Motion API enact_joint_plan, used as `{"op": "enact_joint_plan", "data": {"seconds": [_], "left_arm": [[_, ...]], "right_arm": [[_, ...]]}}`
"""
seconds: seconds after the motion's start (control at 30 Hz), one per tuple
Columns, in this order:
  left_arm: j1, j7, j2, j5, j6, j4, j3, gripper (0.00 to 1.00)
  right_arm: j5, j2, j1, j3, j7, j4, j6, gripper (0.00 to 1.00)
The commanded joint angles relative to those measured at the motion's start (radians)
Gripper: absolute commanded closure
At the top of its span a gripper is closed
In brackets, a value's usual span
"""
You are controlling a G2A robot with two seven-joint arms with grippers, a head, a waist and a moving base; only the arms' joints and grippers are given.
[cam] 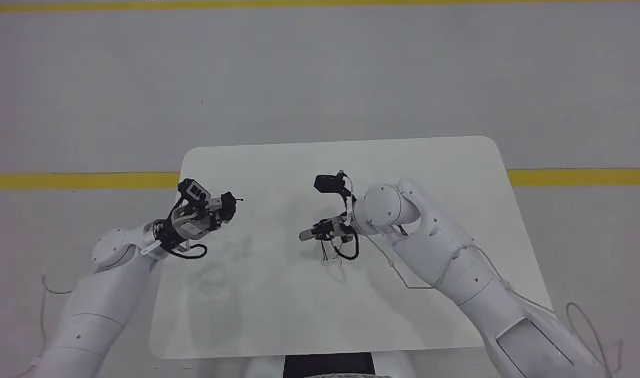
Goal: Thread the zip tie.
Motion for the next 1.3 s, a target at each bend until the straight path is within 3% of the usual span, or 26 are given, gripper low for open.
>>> {"op": "enact_joint_plan", "data": {"seconds": [0.0, 0.23, 0.37, 0.6, 0.8, 0.93, 0.97, 1.0, 1.13, 1.27], "left_arm": [[0.000, 0.000, 0.000, 0.000, 0.000, 0.000, 0.000, 1.00], [0.000, 0.000, 0.000, 0.000, 0.000, 0.000, 0.000, 1.00], [0.000, 0.000, 0.000, 0.000, 0.000, 0.000, 0.000, 1.00], [0.000, 0.000, 0.000, 0.000, 0.000, 0.000, 0.000, 1.00], [0.000, 0.000, 0.000, 0.000, 0.000, 0.000, 0.000, 1.00], [0.000, 0.000, 0.000, 0.000, 0.000, 0.000, 0.000, 1.00], [0.000, 0.000, 0.000, 0.000, 0.000, 0.000, 0.000, 1.00], [0.000, 0.000, 0.000, 0.000, 0.000, 0.000, 0.000, 1.00], [0.000, 0.000, 0.000, 0.000, 0.000, 0.000, 0.000, 1.00], [0.000, 0.000, 0.000, 0.000, 0.000, 0.000, 0.000, 1.00]], "right_arm": [[-0.003, -0.001, 0.004, -0.005, 0.006, 0.002, -0.003, 0.00], [-0.002, -0.001, -0.002, -0.004, -0.010, 0.004, -0.009, 0.00], [0.010, -0.006, -0.001, -0.026, -0.023, 0.046, -0.069, 0.00], [0.011, -0.006, -0.009, -0.024, -0.048, 0.047, -0.073, 0.00], [-0.049, 0.000, -0.010, -0.018, -0.074, 0.044, -0.033, 0.00], [-0.069, 0.006, -0.017, -0.008, -0.081, 0.036, -0.036, 0.00], [-0.072, 0.008, -0.019, -0.006, -0.083, 0.033, -0.037, 0.23], [-0.076, 0.009, -0.021, -0.004, -0.083, 0.031, -0.038, 0.53], [-0.084, 0.012, -0.030, -0.002, -0.084, 0.026, -0.044, 0.74], [-0.071, 0.010, -0.031, -0.004, -0.088, 0.037, -0.054, 0.76]]}}
